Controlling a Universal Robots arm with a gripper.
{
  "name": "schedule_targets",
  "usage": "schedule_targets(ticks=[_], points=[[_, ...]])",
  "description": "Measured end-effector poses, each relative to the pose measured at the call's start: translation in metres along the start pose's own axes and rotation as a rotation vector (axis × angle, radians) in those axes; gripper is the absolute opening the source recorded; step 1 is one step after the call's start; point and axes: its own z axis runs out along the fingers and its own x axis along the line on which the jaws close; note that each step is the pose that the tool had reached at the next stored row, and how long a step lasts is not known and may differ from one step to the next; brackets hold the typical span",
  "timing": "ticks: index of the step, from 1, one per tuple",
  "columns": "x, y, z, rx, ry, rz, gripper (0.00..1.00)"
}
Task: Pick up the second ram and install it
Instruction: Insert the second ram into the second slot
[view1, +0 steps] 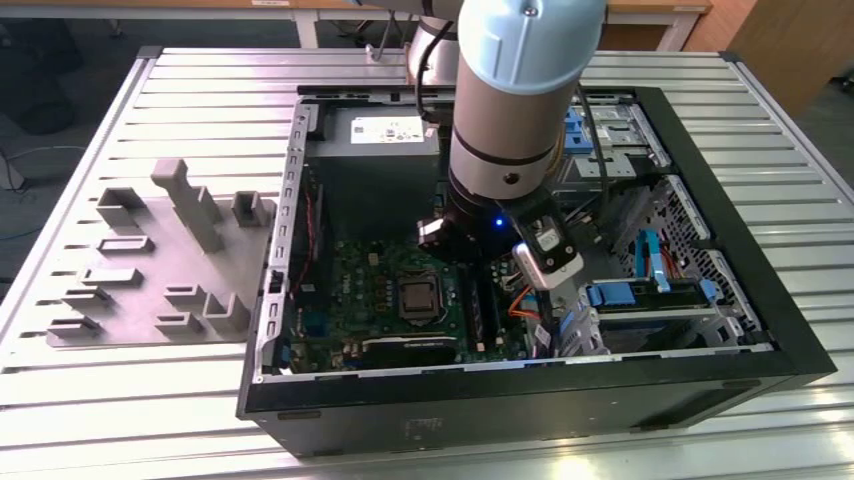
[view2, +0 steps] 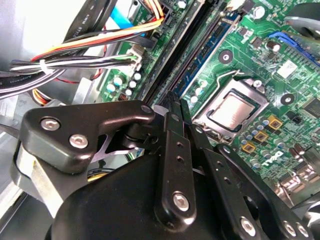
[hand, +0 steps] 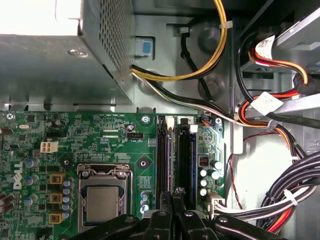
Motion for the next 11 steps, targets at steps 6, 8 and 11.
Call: schedule_targets(ticks=[6, 8, 11], points=[[0.0, -0.0004, -0.0001, -0.0063, 0.0001, 0.0, 0.13], [0.0, -0.0005, -0.0002, -0.0053, 0.0, 0.001, 0.13], [0.0, -0.0008, -0.0002, -0.0045, -0.0004, 0.007, 0.13]])
